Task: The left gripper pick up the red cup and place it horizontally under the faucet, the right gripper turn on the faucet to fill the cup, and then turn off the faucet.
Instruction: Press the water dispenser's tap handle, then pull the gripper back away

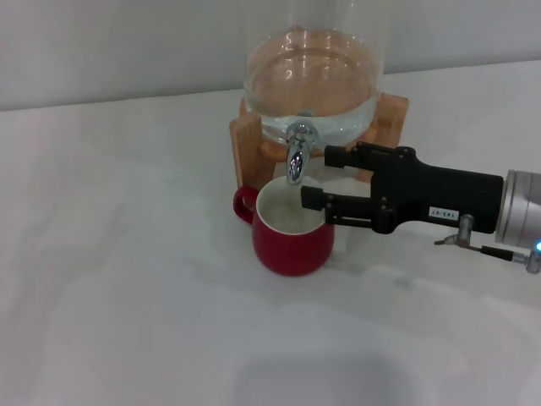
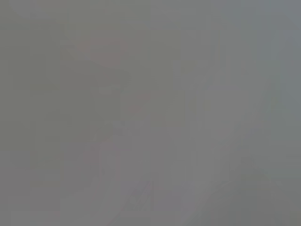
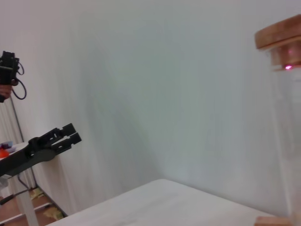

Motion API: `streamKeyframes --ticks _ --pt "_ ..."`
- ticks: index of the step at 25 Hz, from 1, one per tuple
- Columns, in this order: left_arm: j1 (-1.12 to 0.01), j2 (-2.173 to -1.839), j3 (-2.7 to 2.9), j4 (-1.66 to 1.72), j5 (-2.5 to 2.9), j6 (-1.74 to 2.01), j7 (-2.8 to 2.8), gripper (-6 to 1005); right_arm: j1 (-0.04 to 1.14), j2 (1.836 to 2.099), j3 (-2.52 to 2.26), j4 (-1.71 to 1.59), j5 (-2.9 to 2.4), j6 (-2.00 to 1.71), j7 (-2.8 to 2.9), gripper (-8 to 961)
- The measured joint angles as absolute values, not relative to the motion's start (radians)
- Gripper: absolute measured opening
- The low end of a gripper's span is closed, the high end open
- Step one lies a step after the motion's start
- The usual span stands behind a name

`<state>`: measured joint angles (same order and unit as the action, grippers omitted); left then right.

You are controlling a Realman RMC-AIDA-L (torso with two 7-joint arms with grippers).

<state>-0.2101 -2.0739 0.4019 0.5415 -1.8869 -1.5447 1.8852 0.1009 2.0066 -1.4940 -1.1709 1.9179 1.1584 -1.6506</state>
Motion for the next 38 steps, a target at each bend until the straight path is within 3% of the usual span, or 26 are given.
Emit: streamKeyframes --ticks 38 --pt "-0.201 -2.074 0.402 0.535 -1.885 -1.545 1.884 832 0.098 2.008 -1.468 -1.16 1.95 1.127 -1.699 798"
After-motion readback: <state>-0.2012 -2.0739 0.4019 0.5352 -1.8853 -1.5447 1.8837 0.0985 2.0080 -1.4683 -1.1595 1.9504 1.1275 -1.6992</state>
